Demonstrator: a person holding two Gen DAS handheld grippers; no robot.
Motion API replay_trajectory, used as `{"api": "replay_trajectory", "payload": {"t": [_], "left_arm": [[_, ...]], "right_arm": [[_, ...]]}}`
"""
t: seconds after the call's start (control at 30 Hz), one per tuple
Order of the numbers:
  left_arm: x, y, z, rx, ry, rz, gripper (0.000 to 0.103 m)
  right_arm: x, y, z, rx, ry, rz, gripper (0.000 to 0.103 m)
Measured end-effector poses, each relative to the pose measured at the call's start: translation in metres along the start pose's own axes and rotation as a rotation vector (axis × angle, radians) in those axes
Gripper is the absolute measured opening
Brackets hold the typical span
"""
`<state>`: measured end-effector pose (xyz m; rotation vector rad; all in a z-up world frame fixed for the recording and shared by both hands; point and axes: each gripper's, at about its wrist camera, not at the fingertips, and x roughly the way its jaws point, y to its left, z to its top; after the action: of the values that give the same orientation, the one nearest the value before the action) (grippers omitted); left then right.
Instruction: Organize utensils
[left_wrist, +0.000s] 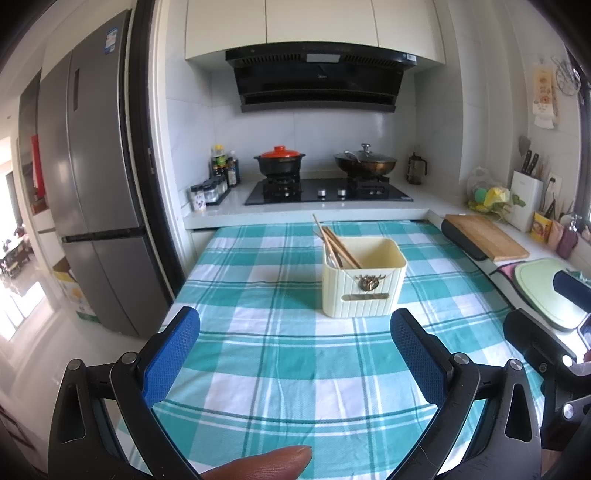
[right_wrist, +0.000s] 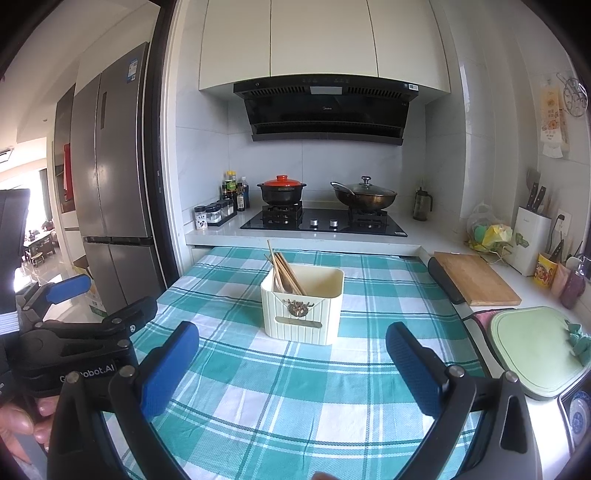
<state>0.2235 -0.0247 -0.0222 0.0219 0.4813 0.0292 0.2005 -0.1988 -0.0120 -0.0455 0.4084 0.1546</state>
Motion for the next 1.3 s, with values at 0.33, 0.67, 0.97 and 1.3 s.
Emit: {"api": "replay_trajectory", "payload": {"t": [0.33, 0.67, 0.97, 1.3], "left_arm": [[-0.0051, -0.0001, 0.0031, -0.001, -0.006, -0.005, 0.103], [-0.01, 0.0017, 0.0069, 0.0, -0.015, -0.007, 0.103], [-0.0106, 0.0017, 0.0062, 0.001, -0.016, -0.008, 0.103], [-0.0106, 0.0011, 0.0054, 0.0, -0.017, -0.006, 0.103]], "right_arm": [[-0.0017, 0.0008, 0.0005, -0.004, -0.004, 0.003, 0.103], [-0.0049, 0.0004, 0.0009, -0.007, -0.012, 0.005, 0.103], [-0.0051, 0.0003, 0.0008, -0.008, -0.012, 0.005, 0.103], [-0.0049, 0.0007, 0.0011, -0.01, -0.014, 0.005, 0.103]]}}
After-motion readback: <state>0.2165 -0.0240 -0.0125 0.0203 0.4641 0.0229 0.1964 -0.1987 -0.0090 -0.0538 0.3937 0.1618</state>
